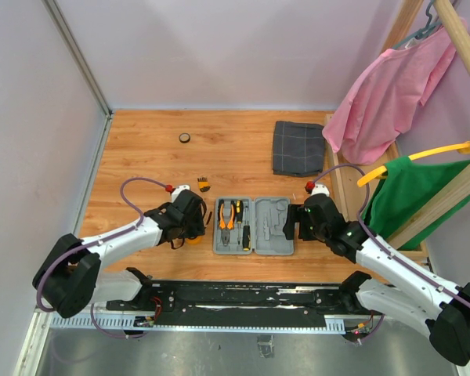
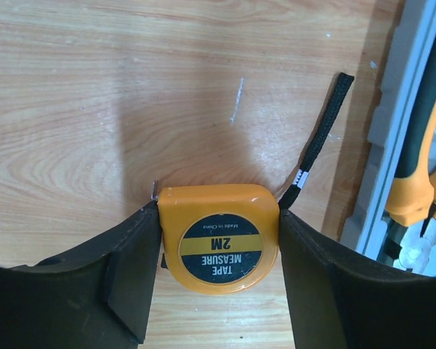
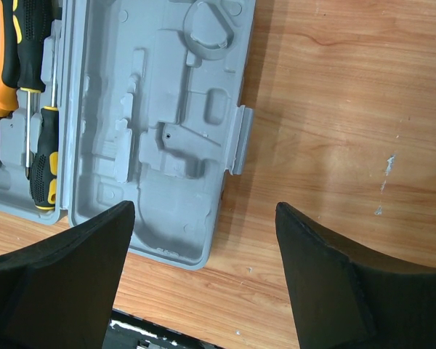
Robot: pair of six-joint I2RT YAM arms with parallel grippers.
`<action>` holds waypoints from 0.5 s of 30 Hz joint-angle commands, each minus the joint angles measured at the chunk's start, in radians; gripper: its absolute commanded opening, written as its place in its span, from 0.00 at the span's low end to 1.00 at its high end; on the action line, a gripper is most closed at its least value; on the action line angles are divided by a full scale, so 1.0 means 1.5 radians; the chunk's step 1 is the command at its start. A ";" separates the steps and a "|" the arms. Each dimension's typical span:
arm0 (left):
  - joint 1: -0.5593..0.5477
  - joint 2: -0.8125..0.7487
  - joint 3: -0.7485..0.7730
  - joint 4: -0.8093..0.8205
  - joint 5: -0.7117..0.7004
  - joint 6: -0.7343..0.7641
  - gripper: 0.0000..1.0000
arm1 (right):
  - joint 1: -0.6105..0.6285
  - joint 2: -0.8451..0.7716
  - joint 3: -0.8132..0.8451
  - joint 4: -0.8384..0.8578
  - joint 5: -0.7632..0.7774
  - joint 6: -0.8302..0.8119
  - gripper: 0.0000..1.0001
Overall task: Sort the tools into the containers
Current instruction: Pick up the engineering item from the center of the board.
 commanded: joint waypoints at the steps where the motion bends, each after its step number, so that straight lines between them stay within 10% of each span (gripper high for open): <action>1: 0.000 -0.020 0.011 0.016 0.039 0.048 0.54 | -0.004 -0.006 0.008 0.002 -0.002 0.000 0.80; 15: 0.000 -0.003 0.004 -0.011 0.015 0.040 0.69 | -0.003 -0.006 0.014 0.002 -0.018 -0.010 0.80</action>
